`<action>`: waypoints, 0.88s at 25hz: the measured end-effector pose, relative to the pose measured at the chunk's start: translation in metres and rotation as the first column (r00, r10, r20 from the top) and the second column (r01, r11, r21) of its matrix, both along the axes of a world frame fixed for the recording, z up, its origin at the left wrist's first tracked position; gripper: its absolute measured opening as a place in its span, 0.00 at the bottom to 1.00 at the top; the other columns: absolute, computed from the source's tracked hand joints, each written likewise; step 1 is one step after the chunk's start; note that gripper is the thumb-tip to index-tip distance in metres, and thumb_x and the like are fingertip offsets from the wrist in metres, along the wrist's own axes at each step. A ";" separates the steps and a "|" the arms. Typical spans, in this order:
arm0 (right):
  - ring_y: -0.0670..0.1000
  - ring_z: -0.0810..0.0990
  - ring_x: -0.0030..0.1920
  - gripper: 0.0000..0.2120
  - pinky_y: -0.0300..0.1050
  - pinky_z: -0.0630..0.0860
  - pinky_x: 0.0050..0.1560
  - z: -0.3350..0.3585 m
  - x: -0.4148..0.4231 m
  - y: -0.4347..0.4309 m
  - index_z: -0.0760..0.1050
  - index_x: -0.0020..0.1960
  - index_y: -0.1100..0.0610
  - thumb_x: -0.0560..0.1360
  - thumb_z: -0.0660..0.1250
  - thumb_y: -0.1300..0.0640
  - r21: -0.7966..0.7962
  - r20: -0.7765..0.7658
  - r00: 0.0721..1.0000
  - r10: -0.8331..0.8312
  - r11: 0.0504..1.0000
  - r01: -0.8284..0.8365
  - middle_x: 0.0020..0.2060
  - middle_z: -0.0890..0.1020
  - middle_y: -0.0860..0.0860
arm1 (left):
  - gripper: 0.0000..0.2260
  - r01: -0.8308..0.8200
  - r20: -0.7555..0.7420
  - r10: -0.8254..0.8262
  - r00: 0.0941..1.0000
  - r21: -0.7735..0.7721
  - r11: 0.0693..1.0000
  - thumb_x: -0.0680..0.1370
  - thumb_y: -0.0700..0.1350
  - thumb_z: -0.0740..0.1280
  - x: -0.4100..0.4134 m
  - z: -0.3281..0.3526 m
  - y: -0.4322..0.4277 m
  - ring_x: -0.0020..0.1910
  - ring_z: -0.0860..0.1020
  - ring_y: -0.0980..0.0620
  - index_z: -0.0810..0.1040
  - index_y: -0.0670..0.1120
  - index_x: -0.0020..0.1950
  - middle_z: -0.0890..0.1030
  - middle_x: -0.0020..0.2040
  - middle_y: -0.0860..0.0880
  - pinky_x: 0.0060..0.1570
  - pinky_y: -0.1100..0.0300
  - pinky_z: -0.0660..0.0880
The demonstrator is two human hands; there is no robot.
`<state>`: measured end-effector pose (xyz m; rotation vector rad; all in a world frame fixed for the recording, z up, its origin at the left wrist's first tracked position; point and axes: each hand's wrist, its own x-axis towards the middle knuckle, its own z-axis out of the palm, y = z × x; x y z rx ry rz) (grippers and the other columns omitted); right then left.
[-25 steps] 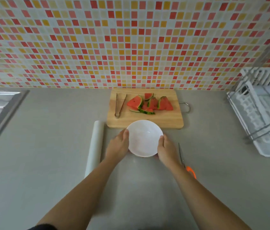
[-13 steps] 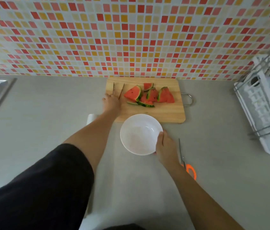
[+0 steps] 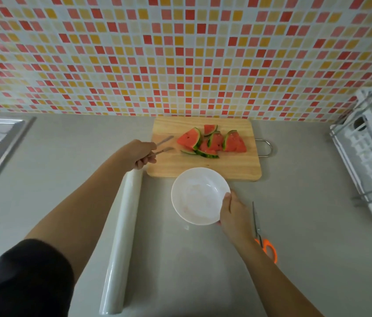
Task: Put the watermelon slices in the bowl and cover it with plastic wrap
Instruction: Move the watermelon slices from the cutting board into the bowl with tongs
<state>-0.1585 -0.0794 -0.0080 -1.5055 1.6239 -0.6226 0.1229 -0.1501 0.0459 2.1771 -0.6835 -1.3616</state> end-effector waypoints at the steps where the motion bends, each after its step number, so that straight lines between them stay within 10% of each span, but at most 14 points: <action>1: 0.55 0.79 0.44 0.15 0.59 0.80 0.42 0.001 0.000 0.000 0.72 0.56 0.54 0.80 0.49 0.52 -0.002 -0.013 1.000 0.005 1.000 -0.005 0.41 0.78 0.51 | 0.11 -0.011 -0.044 0.011 0.999 -0.009 1.000 0.78 0.45 0.62 -0.002 -0.002 -0.002 0.23 0.64 0.56 0.76 0.39 0.42 0.79 0.34 0.44 0.16 0.70 0.58; 15: 0.54 0.77 0.41 0.15 0.50 0.76 0.39 -0.002 -0.001 -0.001 0.72 0.54 0.58 0.80 0.49 0.53 -0.037 -0.033 0.999 0.002 0.999 -0.003 0.40 0.77 0.51 | 0.06 -0.156 -0.226 0.132 0.965 -0.094 0.983 0.79 0.40 0.62 -0.028 -0.012 -0.016 0.23 0.60 0.58 0.76 0.41 0.44 0.78 0.36 0.48 0.17 0.69 0.54; 22: 0.52 0.75 0.40 0.17 0.46 0.72 0.40 -0.004 -0.001 -0.002 0.73 0.53 0.56 0.80 0.48 0.50 -0.031 -0.012 1.000 -0.004 1.000 0.003 0.40 0.78 0.51 | 0.09 0.067 -0.195 -0.126 0.973 -0.284 0.956 0.78 0.42 0.64 -0.020 0.017 0.026 0.25 0.63 0.57 0.83 0.40 0.47 0.79 0.33 0.51 0.20 0.68 0.59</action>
